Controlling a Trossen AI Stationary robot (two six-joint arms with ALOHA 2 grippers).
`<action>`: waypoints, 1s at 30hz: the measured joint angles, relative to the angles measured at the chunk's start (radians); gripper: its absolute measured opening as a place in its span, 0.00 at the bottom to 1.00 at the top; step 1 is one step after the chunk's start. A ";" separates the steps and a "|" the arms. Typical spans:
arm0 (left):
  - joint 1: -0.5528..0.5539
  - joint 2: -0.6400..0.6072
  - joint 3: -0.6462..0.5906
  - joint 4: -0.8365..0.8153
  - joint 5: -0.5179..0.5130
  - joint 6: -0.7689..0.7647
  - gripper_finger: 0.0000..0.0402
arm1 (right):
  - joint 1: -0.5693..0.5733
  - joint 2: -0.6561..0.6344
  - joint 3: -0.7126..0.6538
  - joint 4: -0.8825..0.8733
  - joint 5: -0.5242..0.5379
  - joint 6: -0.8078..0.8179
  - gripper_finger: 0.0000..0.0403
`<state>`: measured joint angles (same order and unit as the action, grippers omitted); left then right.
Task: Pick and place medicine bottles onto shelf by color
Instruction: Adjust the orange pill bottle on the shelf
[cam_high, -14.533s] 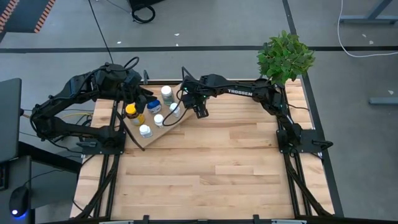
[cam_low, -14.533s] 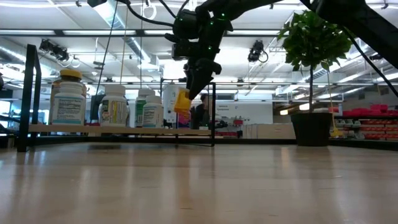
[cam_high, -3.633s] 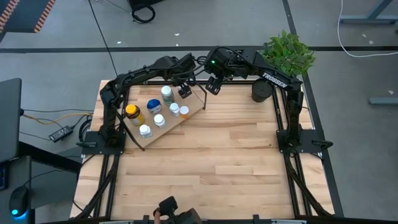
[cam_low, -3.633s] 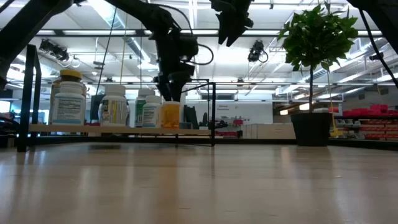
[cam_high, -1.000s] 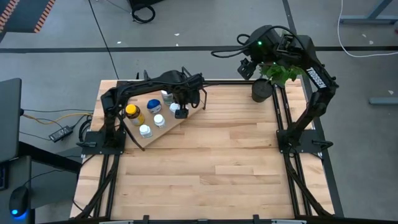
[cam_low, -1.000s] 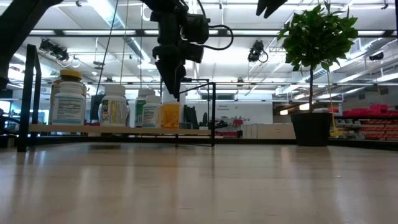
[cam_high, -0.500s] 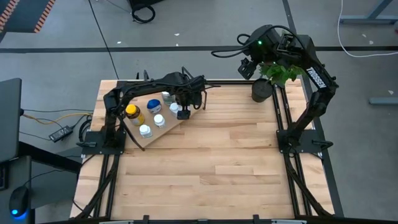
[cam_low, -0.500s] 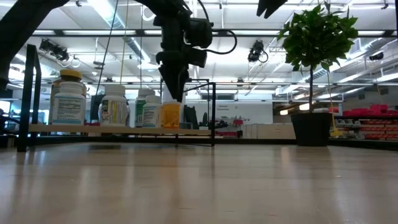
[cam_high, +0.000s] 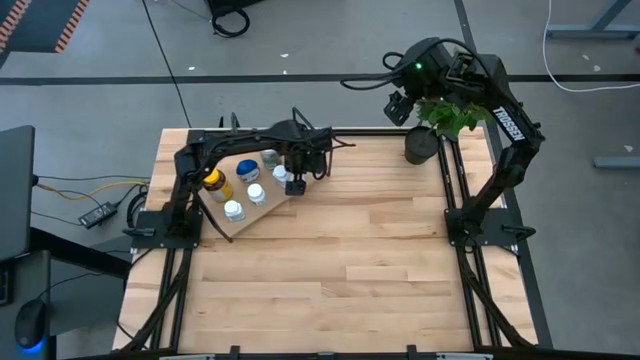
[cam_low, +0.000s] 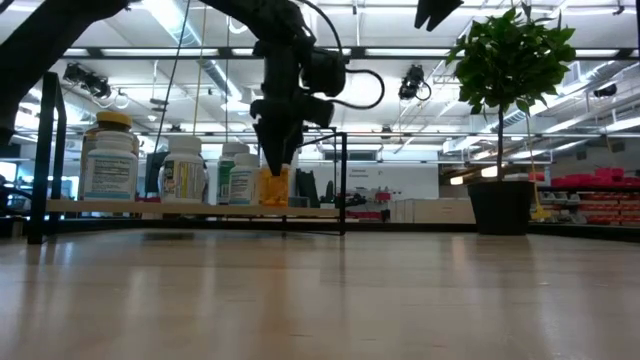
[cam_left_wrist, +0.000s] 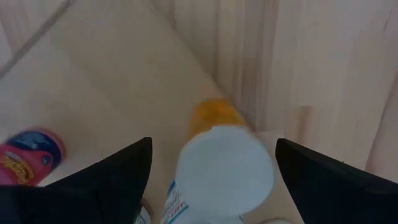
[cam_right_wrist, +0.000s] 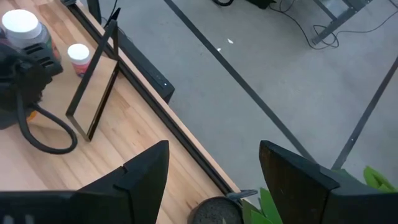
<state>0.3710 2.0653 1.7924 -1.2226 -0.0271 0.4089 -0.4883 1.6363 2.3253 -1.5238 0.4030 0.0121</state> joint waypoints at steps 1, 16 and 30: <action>0.000 0.002 -0.001 -0.007 -0.002 -0.002 0.87 | -0.001 0.000 0.000 0.000 0.000 -0.001 0.64; 0.000 0.007 0.000 -0.012 -0.018 0.007 0.71 | -0.001 0.000 0.000 0.000 0.000 -0.005 0.64; 0.001 0.007 0.000 0.057 -0.018 0.005 0.54 | -0.001 0.000 0.000 0.000 0.000 0.009 0.64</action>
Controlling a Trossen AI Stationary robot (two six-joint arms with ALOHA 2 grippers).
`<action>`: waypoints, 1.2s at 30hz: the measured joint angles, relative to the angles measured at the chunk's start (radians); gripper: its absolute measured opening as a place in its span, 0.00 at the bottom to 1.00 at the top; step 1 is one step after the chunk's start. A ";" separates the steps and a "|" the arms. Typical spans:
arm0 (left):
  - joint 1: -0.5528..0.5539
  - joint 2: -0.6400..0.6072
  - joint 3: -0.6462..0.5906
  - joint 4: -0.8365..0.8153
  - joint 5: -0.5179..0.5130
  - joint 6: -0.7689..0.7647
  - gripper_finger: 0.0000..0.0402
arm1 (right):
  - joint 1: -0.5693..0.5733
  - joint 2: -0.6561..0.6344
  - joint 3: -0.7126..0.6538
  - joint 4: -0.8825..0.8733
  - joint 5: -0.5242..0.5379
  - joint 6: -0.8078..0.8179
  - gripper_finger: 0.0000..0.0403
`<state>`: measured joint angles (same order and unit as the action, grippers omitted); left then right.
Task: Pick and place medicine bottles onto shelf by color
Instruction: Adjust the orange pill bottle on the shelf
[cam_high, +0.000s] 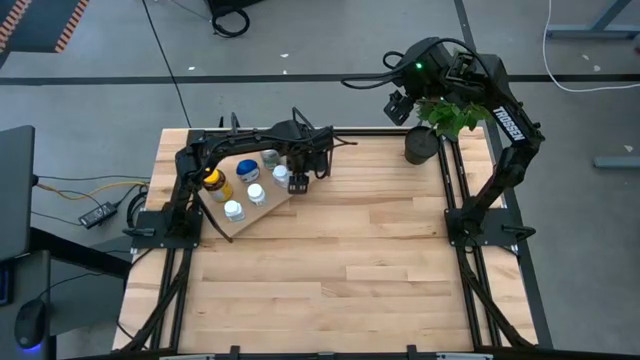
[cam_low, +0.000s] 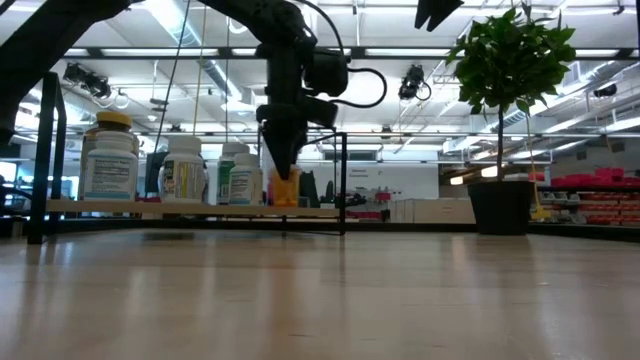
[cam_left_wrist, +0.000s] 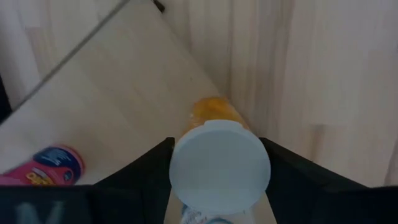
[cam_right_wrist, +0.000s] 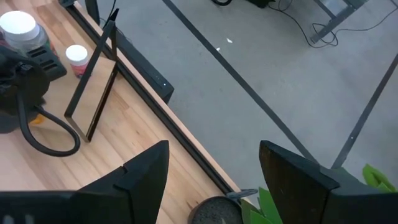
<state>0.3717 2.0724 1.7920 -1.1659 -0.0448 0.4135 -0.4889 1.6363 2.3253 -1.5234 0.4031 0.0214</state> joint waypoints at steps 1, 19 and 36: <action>0.000 0.000 0.000 0.009 0.000 0.001 0.54 | 0.000 0.000 0.000 0.000 -0.001 0.003 0.64; 0.024 0.000 0.000 0.132 -0.095 0.002 0.54 | 0.000 0.000 0.000 0.000 -0.019 0.012 0.64; 0.056 0.000 0.000 0.117 -0.093 -0.016 0.57 | 0.000 0.000 0.000 -0.001 -0.019 0.012 0.64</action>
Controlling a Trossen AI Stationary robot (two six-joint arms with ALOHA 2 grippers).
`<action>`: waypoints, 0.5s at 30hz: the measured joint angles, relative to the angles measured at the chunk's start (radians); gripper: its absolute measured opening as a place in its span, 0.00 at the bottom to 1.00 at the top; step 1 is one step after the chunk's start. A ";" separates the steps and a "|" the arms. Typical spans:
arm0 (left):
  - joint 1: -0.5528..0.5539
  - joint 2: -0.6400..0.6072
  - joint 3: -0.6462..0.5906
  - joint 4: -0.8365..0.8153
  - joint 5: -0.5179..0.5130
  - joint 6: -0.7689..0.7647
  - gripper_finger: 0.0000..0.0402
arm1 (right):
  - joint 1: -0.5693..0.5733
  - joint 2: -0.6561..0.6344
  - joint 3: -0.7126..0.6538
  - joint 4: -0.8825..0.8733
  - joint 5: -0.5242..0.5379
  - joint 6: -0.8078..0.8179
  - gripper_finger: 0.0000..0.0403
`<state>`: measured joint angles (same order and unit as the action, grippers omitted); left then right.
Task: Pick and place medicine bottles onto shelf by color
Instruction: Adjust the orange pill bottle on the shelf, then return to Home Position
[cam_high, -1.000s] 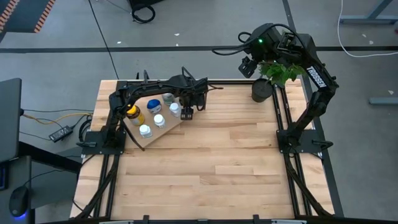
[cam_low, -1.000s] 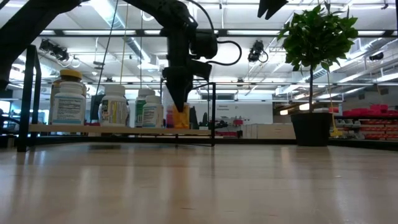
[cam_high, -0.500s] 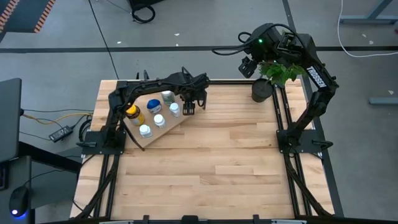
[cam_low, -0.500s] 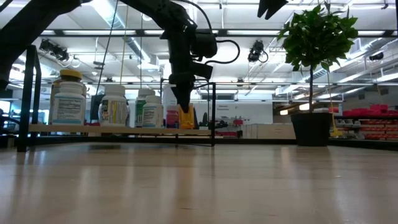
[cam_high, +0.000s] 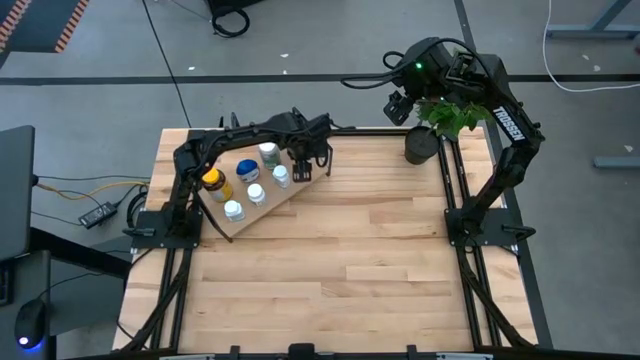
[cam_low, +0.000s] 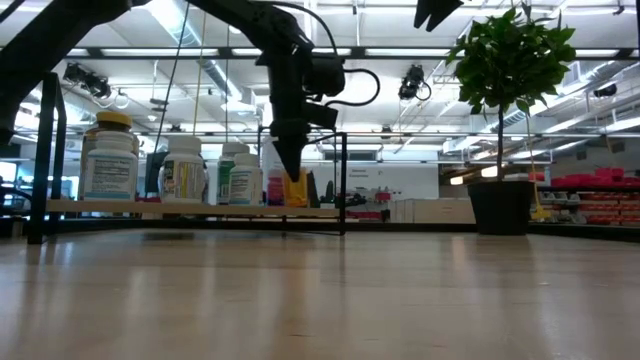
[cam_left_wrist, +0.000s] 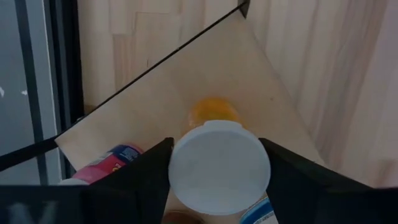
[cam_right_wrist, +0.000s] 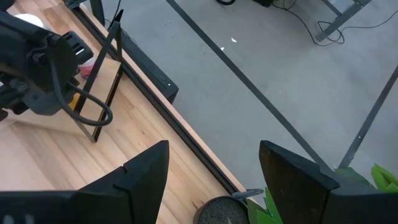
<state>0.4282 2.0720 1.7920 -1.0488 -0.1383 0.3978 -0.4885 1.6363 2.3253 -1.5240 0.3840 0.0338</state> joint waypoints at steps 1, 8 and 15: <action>0.000 0.000 0.000 0.002 0.000 -0.015 0.58 | 0.000 0.000 0.000 0.000 0.000 0.000 0.64; -0.001 -0.002 0.000 0.008 0.000 -0.073 0.69 | 0.000 0.000 0.000 0.000 0.000 0.000 0.64; -0.003 -0.002 0.041 -0.001 0.000 -0.089 0.80 | 0.000 0.000 0.000 0.000 0.000 0.000 0.64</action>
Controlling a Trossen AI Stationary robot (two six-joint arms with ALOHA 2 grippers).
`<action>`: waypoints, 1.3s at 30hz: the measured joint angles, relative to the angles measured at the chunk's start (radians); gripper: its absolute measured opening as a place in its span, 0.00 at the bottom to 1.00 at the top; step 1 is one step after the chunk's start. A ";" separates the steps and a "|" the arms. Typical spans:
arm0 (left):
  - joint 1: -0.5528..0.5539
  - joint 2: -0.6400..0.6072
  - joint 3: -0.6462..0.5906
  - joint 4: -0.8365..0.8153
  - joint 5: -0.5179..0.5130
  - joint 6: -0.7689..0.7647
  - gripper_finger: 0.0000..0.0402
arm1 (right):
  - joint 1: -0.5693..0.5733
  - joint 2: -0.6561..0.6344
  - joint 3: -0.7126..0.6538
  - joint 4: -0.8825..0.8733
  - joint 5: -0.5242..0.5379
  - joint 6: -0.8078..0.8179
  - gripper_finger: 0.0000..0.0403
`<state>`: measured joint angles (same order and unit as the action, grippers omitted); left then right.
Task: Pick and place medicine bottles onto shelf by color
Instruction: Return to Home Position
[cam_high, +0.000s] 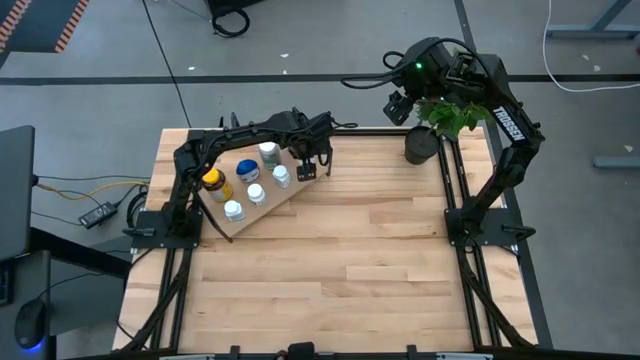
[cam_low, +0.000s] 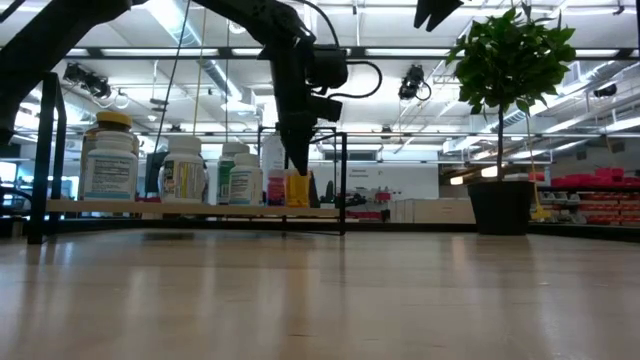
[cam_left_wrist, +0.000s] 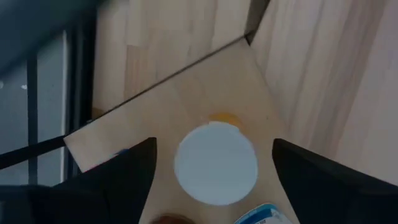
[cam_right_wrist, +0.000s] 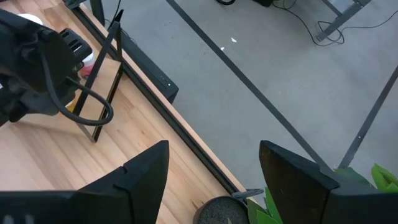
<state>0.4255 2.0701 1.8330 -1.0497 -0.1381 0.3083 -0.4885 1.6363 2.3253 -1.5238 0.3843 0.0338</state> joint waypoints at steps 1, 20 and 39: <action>0.000 0.000 0.010 -0.003 0.000 -0.009 0.82 | 0.000 0.000 0.000 0.000 0.000 0.000 0.64; -0.033 -0.263 0.109 0.042 0.176 -0.220 0.70 | -0.036 -0.025 -0.002 -0.046 -0.185 0.101 0.61; -0.069 -1.273 -0.766 0.730 0.284 -0.625 0.03 | -0.039 -0.532 -0.913 0.817 -0.543 0.366 0.15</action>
<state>0.3569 0.7969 1.0666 -0.3200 0.1461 -0.3171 -0.5270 1.1043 1.4126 -0.7071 -0.1591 0.3993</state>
